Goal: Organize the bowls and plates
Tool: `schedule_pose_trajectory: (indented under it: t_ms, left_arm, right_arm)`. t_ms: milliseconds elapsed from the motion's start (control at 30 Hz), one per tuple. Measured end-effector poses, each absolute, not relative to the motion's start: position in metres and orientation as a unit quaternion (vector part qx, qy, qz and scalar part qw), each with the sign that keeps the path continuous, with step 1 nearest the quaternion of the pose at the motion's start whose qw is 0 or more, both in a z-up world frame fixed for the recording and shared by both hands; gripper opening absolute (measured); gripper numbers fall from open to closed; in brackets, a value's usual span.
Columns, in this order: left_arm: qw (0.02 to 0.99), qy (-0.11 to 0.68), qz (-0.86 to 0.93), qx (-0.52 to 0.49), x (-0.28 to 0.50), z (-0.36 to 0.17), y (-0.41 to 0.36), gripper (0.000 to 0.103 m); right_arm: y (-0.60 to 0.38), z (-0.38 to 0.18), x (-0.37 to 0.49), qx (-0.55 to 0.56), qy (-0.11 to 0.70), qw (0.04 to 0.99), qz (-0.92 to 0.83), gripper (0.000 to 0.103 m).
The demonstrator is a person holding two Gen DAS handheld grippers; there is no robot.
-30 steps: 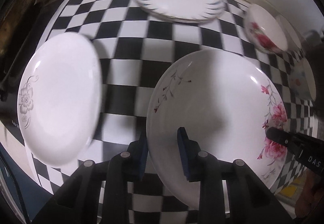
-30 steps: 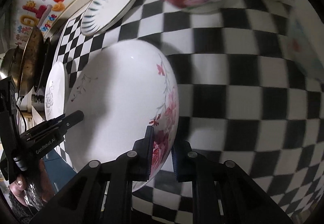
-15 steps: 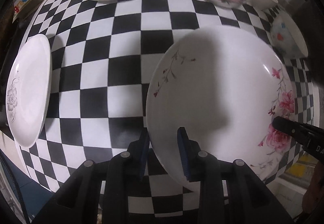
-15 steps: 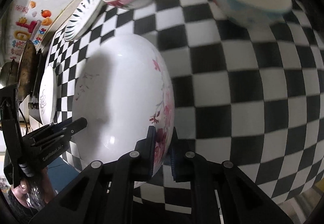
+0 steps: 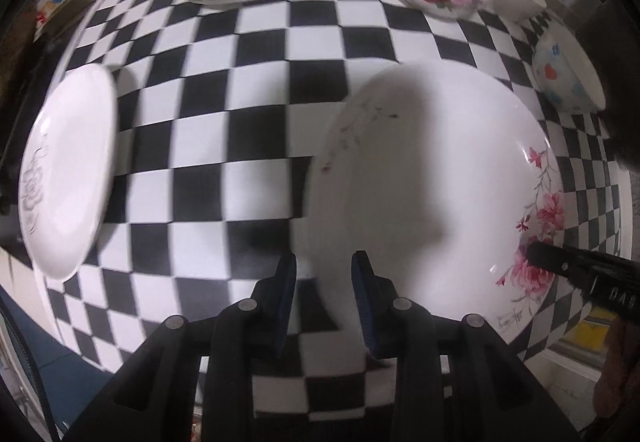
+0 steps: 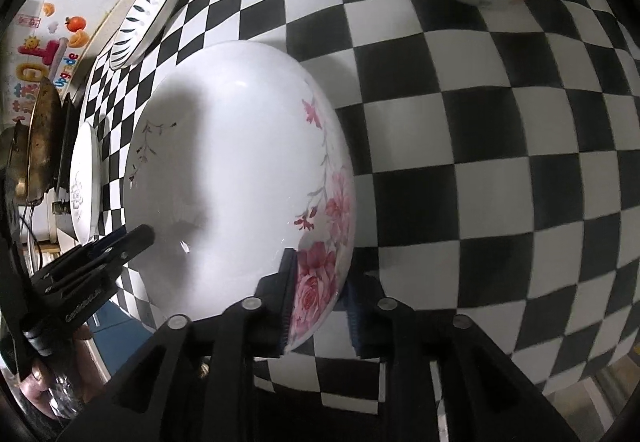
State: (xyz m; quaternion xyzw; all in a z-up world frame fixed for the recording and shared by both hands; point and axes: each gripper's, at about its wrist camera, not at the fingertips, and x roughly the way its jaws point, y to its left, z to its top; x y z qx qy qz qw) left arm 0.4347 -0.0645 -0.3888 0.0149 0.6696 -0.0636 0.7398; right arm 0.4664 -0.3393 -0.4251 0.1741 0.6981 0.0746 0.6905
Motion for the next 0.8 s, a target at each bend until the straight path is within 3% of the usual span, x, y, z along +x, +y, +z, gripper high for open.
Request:
schedule_pose_trajectory:
  t_ms: [200, 333, 500, 667, 800]
  left_arm:
    - [0.749, 0.658, -0.053, -0.060, 0.418, -0.353, 0.013, 0.040]
    - [0.757, 0.642, -0.062, -0.105, 0.405, -0.333, 0.058, 0.047]
    - [0.757, 0.629, -0.043, -0.170, 0.397, -0.323, 0.124, 0.047]
    - [0.725, 0.624, 0.004, -0.290, 0.402, -0.355, 0.224, 0.047]
    - [0.709, 0.626, 0.042, -0.321, 0.412, -0.382, 0.274, 0.047]
  right_arm:
    - [-0.336, -0.367, 0.468, 0.187, 0.672, 0.713, 0.072, 0.068]
    - [-0.295, -0.327, 0.475, 0.190, 0.634, 0.739, 0.121, 0.081]
    - [-0.186, -0.309, 0.501, 0.140, 0.632, 0.731, 0.215, 0.082]
    - [-0.087, -0.340, 0.553, 0.141, 0.672, 0.683, 0.249, 0.082]
    - [-0.027, -0.373, 0.586, 0.104, 0.686, 0.672, 0.258, 0.082]
